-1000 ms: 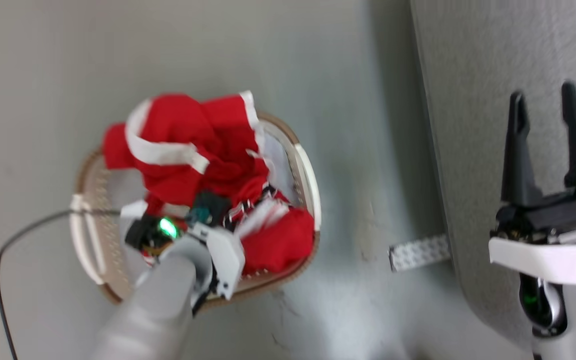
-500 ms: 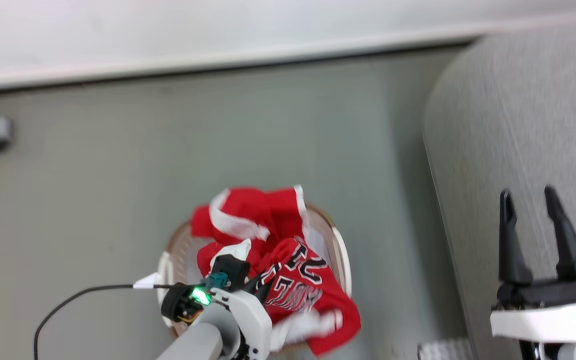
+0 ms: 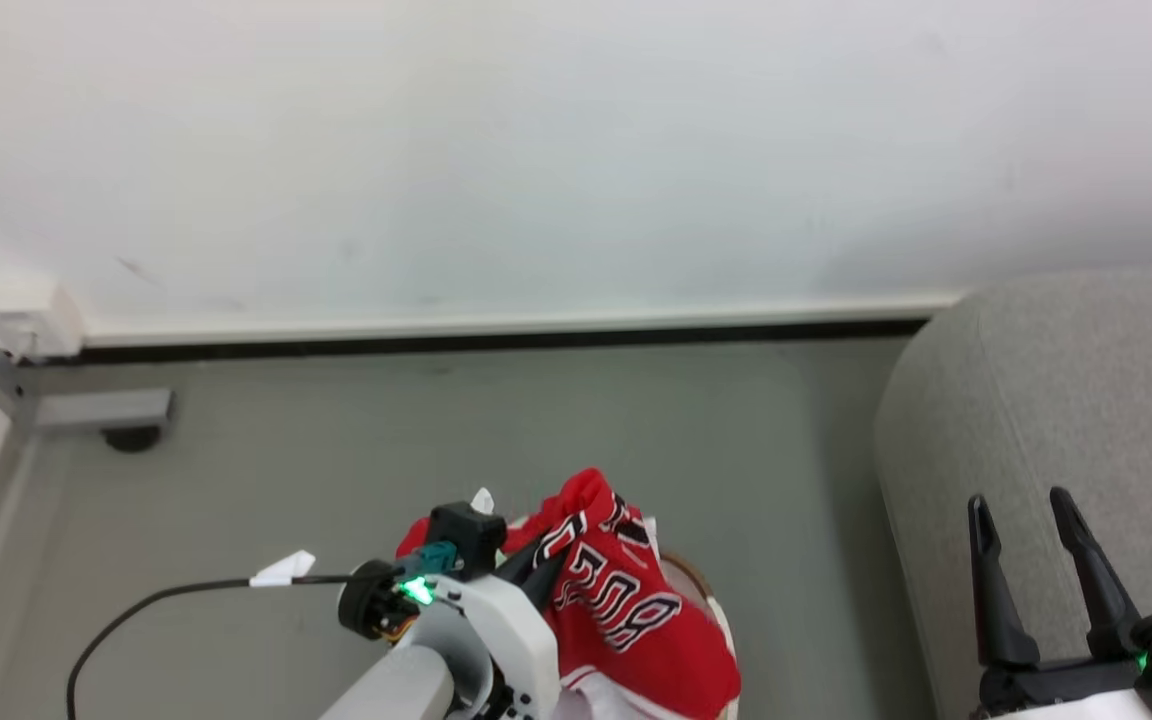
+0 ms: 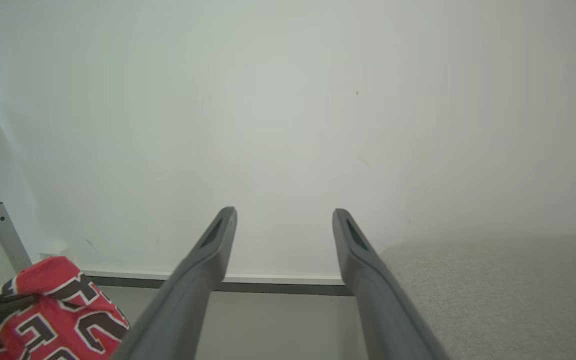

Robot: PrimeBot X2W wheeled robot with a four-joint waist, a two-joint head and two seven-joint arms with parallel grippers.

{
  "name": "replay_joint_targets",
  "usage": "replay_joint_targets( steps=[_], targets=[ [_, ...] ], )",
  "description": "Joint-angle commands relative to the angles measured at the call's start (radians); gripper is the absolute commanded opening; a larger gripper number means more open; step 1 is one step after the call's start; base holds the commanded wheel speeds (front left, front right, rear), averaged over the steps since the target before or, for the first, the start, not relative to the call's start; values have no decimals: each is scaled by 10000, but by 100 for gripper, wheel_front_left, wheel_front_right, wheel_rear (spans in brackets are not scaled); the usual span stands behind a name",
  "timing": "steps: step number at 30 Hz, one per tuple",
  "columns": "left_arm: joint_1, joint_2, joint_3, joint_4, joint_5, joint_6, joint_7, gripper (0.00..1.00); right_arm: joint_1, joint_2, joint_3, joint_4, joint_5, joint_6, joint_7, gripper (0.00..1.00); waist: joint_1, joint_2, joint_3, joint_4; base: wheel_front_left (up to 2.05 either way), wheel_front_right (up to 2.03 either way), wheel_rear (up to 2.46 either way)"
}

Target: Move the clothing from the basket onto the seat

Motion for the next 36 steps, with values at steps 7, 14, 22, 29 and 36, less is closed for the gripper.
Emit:
replay_joint_targets(
  steps=[7,14,22,29,36],
  targets=[
    [342,501,207,-1631,-332,270,627,0,240,-345,85,25,0,-21,7,100,3,0,-694,139,0,0,0],
    [647,964,349,-3425,-552,648,1410,0,213,-628,253,-234,-109,-21,7,100,3,0,-865,49,0,0,0],
    [859,1345,306,-5019,-536,1035,2078,0,-104,-1555,1989,-323,240,-21,7,100,3,0,-899,-55,0,0,0],
    [971,1341,99,-5983,-504,1161,2465,0,-1128,-2638,4477,256,933,-21,84,100,3,0,-961,-110,0,0,0],
    [978,1140,-312,-6571,-513,1091,2778,0,-2585,-2843,6428,1586,1326,-21,446,100,3,0,-1019,-34,0,0,0]
  ],
)
